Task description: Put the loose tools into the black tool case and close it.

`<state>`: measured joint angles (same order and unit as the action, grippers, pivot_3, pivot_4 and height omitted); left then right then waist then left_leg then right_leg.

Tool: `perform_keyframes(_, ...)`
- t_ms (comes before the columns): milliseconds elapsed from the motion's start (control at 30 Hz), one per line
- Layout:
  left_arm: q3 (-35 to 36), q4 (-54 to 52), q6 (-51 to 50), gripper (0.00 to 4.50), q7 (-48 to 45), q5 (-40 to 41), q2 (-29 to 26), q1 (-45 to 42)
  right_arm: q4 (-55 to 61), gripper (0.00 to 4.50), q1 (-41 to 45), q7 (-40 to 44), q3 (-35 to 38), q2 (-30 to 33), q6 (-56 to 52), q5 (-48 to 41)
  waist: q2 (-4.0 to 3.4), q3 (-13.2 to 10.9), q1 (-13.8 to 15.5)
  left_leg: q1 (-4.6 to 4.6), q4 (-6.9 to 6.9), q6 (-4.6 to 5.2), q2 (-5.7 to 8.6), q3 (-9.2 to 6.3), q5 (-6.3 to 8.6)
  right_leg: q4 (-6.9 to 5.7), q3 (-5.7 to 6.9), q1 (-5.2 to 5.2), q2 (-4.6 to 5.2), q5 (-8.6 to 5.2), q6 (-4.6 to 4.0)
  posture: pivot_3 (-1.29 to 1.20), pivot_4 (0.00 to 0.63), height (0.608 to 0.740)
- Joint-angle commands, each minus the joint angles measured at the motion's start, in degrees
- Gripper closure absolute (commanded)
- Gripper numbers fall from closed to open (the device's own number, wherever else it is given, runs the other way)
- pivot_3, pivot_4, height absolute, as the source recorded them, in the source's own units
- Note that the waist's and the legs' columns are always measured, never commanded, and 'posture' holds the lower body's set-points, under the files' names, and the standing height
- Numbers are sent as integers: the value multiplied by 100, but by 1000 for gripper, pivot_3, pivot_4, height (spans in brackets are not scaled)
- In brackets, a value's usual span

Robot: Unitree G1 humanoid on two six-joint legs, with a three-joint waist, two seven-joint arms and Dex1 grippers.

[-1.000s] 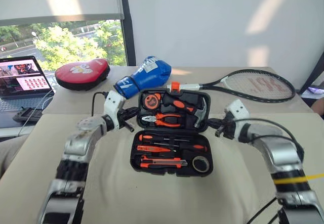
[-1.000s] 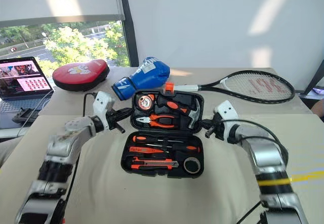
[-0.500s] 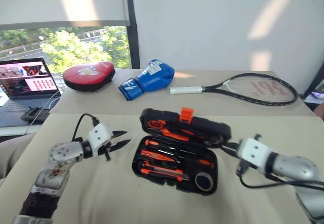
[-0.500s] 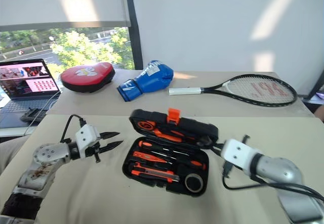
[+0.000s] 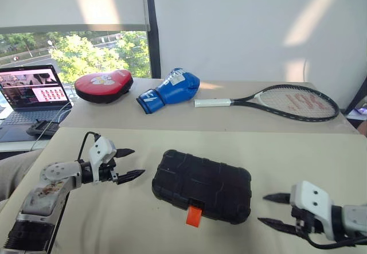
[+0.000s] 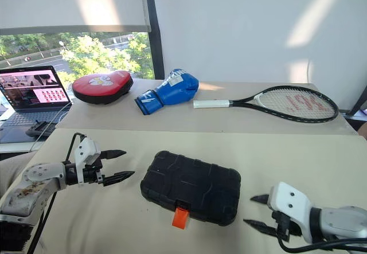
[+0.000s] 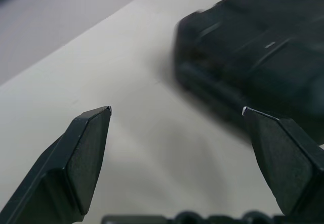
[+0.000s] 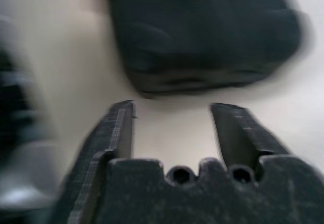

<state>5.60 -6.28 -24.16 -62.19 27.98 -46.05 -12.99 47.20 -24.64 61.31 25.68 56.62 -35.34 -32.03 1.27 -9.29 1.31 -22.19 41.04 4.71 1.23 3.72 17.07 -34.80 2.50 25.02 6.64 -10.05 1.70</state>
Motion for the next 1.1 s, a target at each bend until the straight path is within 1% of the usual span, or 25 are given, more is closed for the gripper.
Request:
perform_keyframes(33,163,-477,-548,525,-332,523,-277,-40,566,3190,342,-66,-178,250,-651,-951,3,-2,-34,0,-1,4,-2,0,2,0,-2,1,0,0,0,0,150,740)
perform_keyframes(67,208,-604,-734,830,-466,696,-389,-57,658,3603,606,-223,-605,342,-798,-913,3,-2,-53,0,0,4,-4,0,3,-1,-1,4,-3,-1,-3,0,150,740)
perform_keyframes(100,235,-734,-864,1240,-592,831,-499,-70,684,3970,893,-400,-1074,391,-928,-794,7,-4,-62,2,-4,3,-6,1,2,-3,-1,6,-7,-3,-7,0,150,740)
perform_keyframes(133,264,-883,-1042,1590,-702,992,-621,-77,609,4288,1239,-624,-1626,372,-1060,-545,13,-7,-67,5,-3,1,-10,0,1,-5,1,5,-10,-6,-12,0,150,740)
perform_keyframes(167,280,-992,-1161,1863,-761,1103,-703,-79,544,4484,1488,-790,-2002,363,-1157,-387,18,-9,-66,3,-3,-3,-13,0,-1,-7,5,10,-11,-12,-21,0,150,740)
perform_keyframes(200,309,-1118,-1253,2366,-775,1192,-767,-71,448,4500,1704,-916,-2369,376,-1201,-162,16,-9,-65,1,-6,-7,-15,0,-3,-10,10,14,-13,-17,-29,0,150,740)
perform_keyframes(233,354,-1263,-1358,2763,-812,1303,-856,-43,332,4500,1943,-1040,-2748,360,-1203,112,12,-10,-57,2,-8,-19,-11,0,-11,-14,11,17,-14,-20,-34,0,150,740)
perform_keyframes(267,416,-1413,-1471,3052,-821,1422,-939,-3,181,4500,2189,-1217,-3040,295,-1247,335,12,-10,-51,0,-8,-38,-8,0,-22,-15,13,18,-16,-22,-35,0,150,740)
perform_keyframes(333,559,-1694,-1604,3941,-826,1602,-1075,92,-139,4500,2655,-1474,-3481,187,-1293,718,14,-10,-51,-4,-9,-43,-7,1,-25,-16,18,19,-26,-22,-36,0,150,740)
perform_keyframes(367,644,-1817,-1720,4370,-801,1727,-1124,139,-335,4500,2899,-1648,-3573,66,-1350,855,15,-10,-57,-6,-8,-43,-4,1,-25,-15,18,19,-30,-22,-36,0,150,740)
perform_keyframes(400,715,-1923,-1756,4491,-766,1775,-1153,191,-507,4500,3121,-1735,-3588,-15,-1452,893,21,-11,-62,-5,-8,-43,-4,1,-25,-14,17,17,-30,-22,-36,0,150,740)
perform_keyframes(500,917,-2203,-1866,4491,-594,1936,-1161,324,-1195,4500,3871,-2045,-3498,-350,-1734,1003,24,-14,-91,-3,0,-42,-3,10,-26,-15,9,14,-30,-19,-39,0,150,740)
perform_keyframes(633,1081,-2461,-1974,4491,-382,2111,-1145,430,-2073,4500,4819,-2026,-3634,-615,-1770,1159,23,-15,-73,-2,6,-40,-4,11,-33,-18,9,15,-36,-11,-52,0,150,740)
perform_keyframes(700,1133,-2542,-2008,4491,-301,2183,-1143,447,-2662,4500,5326,-1979,-3893,-753,-1570,1425,23,-15,-73,-4,4,-46,-5,11,-37,-19,9,19,-48,-9,-51,0,150,740)
perform_keyframes(767,1113,-2631,-1978,4491,-120,2193,-1074,372,-3680,4500,5978,-1961,-4215,-1106,-1059,1826,24,-16,-105,-2,-6,-55,-6,10,-42,-18,11,20,-60,-9,-52,0,150,740)
perform_keyframes(800,1060,-2685,-1935,4491,9,2173,-1008,299,-4071,4500,6183,-1930,-4281,-1244,-871,1935,25,-16,-139,-2,-7,-59,-7,12,-44,-18,9,21,-66,-8,-53,0,150,740)
perform_keyframes(833,999,-2728,-1948,4491,178,2185,-937,197,-4229,4500,6244,-1830,-4200,-1299,-836,1882,24,-16,-147,-3,-9,-61,-7,12,-46,-18,7,21,-71,-7,-55,0,150,740)
perform_keyframes(900,921,-2783,-2006,4491,394,2229,-858,63,-4248,4500,6207,-1653,-4006,-1261,-842,1790,22,-17,-127,-4,-12,-62,-6,11,-47,-20,6,23,-70,-7,-55,0,150,740)
perform_keyframes(933,873,-2802,-2055,4500,560,2274,-766,-25,-4014,3905,6042,-1523,-3802,-1118,-953,1635,22,-17,-108,-5,-15,-62,-6,7,-47,-20,11,21,-69,-7,-55,0,150,740)
perform_keyframes(967,808,-2814,-2073,4500,678,2281,-696,-89,-3762,3723,5878,-1431,-3586,-1015,-1099,1462,20,-18,-62,-6,-15,-61,-6,5,-47,-22,16,22,-67,-7,-55,0,150,740)
perform_keyframes(1000,754,-2814,-2095,4500,765,2283,-645,-150,-3591,3326,5768,-1365,-3434,-949,-1205,1341,20,-18,-35,-12,-17,-59,-5,2,-46,-19,19,23,-64,-8,-53,0,150,740)
perform_keyframes(1067,557,-2771,-2074,3974,771,2207,-591,-278,-3073,2679,5451,-1367,-3060,-860,-1540,1049,19,-18,-34,-21,-16,-54,-4,-5,-43,-17,27,22,-61,-11,-47,0,150,740)
perform_keyframes(1100,481,-2740,-2057,3653,773,2183,-565,-338,-2845,2254,5316,-1361,-2908,-836,-1698,900,19,-18,-44,-27,-17,-50,-3,-5,-40,-18,27,21,-61,-10,-46,0,150,740)
